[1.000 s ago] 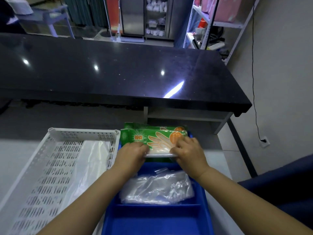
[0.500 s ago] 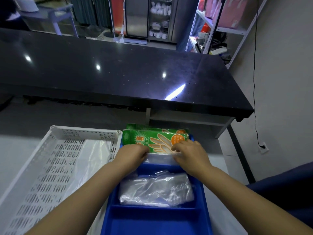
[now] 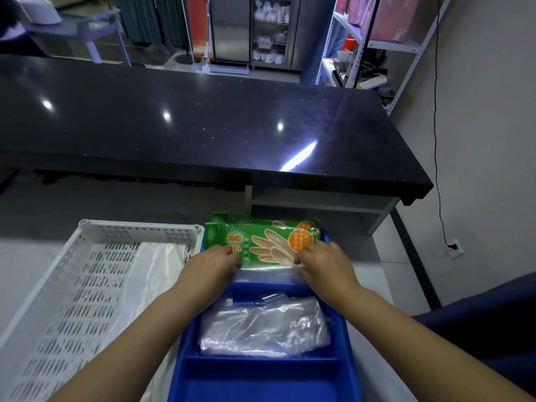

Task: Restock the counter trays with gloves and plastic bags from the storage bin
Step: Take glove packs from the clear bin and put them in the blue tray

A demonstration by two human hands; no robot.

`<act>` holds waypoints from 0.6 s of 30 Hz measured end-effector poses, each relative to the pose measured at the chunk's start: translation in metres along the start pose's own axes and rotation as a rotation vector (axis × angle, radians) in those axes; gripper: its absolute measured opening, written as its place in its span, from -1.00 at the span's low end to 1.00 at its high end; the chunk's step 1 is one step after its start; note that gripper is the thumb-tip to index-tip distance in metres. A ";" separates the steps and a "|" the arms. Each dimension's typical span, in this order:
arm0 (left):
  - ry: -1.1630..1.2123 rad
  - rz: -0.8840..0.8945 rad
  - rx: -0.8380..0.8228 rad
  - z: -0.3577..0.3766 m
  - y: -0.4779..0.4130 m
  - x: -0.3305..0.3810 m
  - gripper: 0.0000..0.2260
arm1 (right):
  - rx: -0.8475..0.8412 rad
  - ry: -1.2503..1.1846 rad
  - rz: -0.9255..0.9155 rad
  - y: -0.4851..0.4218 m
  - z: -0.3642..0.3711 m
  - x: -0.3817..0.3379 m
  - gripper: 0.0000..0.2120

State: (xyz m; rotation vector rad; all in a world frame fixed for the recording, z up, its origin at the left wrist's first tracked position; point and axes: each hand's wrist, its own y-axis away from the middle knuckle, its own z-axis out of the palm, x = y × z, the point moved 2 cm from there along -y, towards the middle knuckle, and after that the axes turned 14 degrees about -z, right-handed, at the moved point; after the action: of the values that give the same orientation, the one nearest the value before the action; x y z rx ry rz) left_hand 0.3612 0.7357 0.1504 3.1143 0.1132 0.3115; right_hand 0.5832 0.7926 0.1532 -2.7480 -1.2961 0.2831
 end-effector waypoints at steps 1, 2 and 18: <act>-0.025 -0.025 -0.035 0.002 -0.001 0.000 -0.79 | -0.006 0.001 -0.012 0.000 0.001 0.000 -0.84; -0.038 -0.047 -0.050 0.003 -0.003 0.001 -0.79 | -0.020 -0.002 -0.023 0.000 0.002 -0.001 -0.84; 0.006 -0.116 0.053 -0.002 -0.011 0.050 -0.51 | 0.105 -0.082 -0.062 -0.021 -0.034 0.030 -0.72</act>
State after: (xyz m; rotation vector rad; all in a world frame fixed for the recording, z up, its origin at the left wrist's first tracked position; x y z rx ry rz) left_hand 0.4091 0.7503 0.1624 3.1422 0.3060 0.3200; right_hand 0.5933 0.8287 0.1860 -2.6295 -1.3418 0.4492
